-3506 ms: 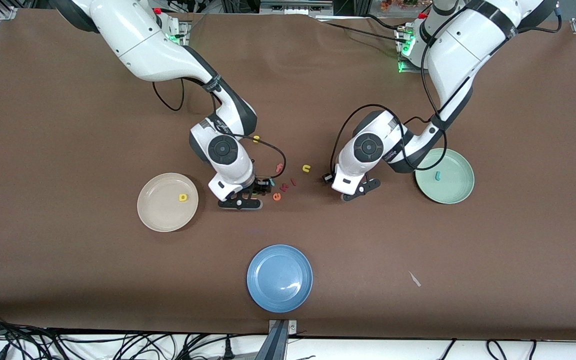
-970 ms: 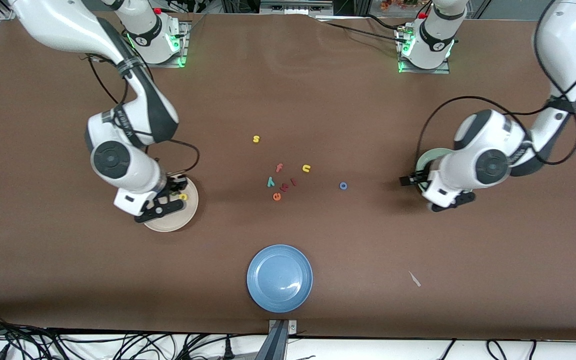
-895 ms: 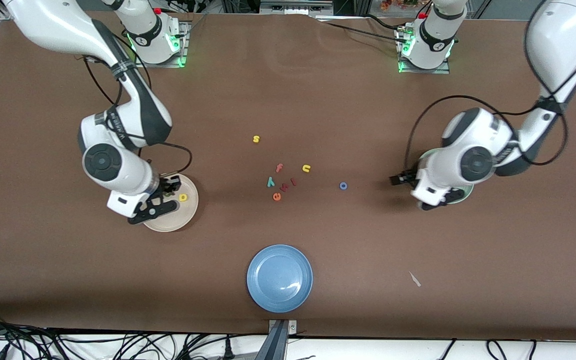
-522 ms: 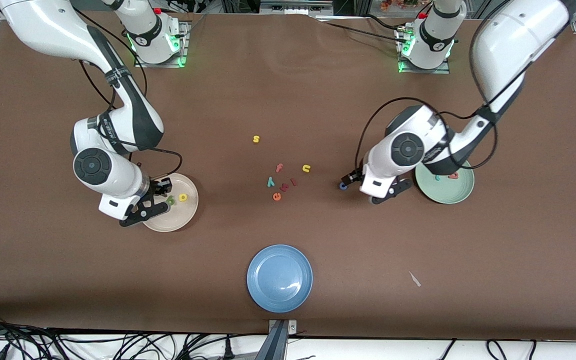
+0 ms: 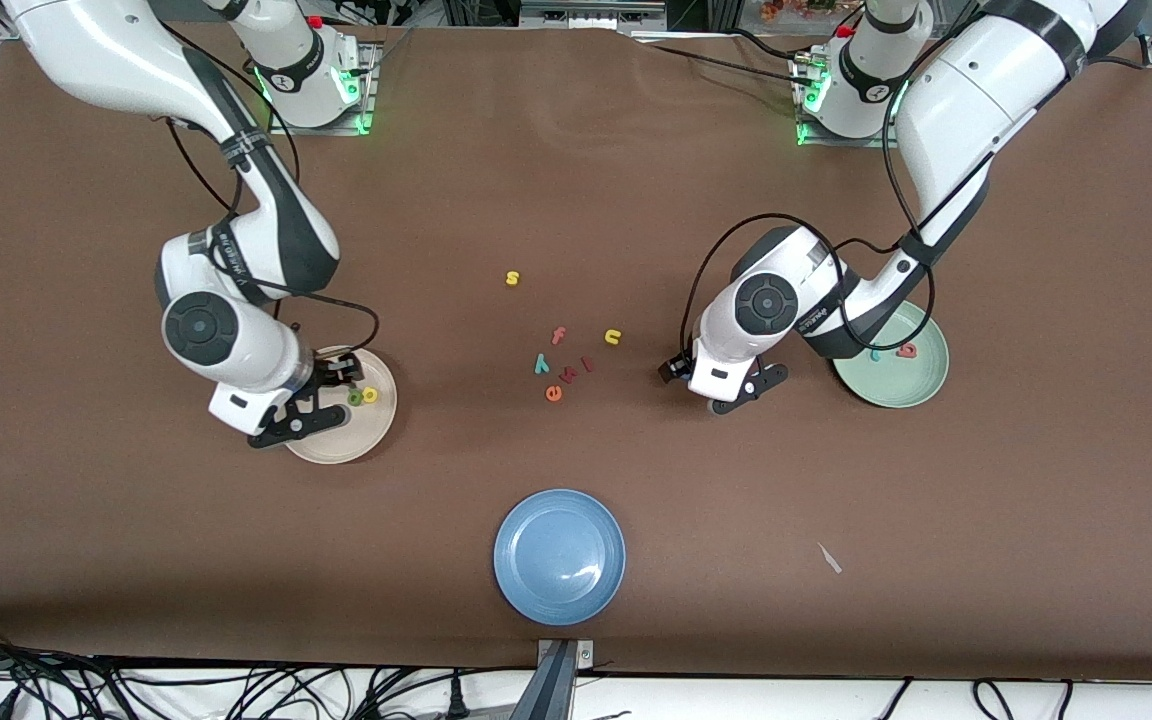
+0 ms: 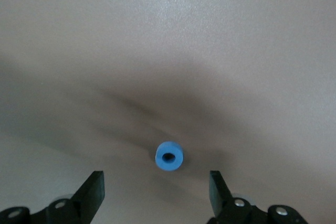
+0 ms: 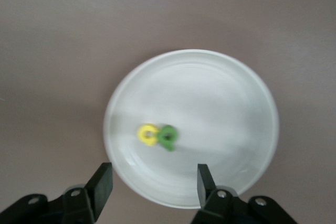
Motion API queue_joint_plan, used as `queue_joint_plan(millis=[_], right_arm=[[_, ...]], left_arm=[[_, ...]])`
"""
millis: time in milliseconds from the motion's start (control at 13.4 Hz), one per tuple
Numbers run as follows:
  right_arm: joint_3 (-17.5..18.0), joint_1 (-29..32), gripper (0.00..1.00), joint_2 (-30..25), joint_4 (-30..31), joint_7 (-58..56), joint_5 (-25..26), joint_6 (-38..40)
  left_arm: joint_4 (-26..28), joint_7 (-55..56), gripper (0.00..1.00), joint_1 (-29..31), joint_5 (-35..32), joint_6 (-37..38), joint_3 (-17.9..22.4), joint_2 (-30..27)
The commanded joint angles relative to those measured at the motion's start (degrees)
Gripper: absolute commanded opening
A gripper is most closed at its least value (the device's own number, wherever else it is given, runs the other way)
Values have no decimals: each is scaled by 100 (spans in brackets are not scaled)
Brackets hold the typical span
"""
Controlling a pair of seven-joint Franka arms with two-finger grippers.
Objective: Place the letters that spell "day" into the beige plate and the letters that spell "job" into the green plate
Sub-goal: 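Grasp the blue letter with the left gripper while the right grasps teal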
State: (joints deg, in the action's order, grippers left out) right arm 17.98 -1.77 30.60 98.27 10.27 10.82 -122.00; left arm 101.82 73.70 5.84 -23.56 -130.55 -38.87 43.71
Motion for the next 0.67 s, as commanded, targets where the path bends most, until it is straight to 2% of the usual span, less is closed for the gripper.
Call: queue_joint_plan(millis=[0,224,298,373,597], right_arm=[[56,-498,74,156,-62,1219,-255,-305],[197,-867,74,358,-97,2239,-247,-684],[197,-1034,74,437,-115,2556,-230,-798],[197,-1184,75,525,-141,2898,-204,-930],[197,-1465,75,658,-150,3419,-177,-1273]], left_arm=[[-118,109,79,-354,-17,-102,300,111],[-127,127,79,-584,-9,-225,530,155],[-127,127,74,-584,-9,-225,530,155],[-127,127,67,-584,0,-225,530,155],[-127,153,36,-584,0,-225,530,155]])
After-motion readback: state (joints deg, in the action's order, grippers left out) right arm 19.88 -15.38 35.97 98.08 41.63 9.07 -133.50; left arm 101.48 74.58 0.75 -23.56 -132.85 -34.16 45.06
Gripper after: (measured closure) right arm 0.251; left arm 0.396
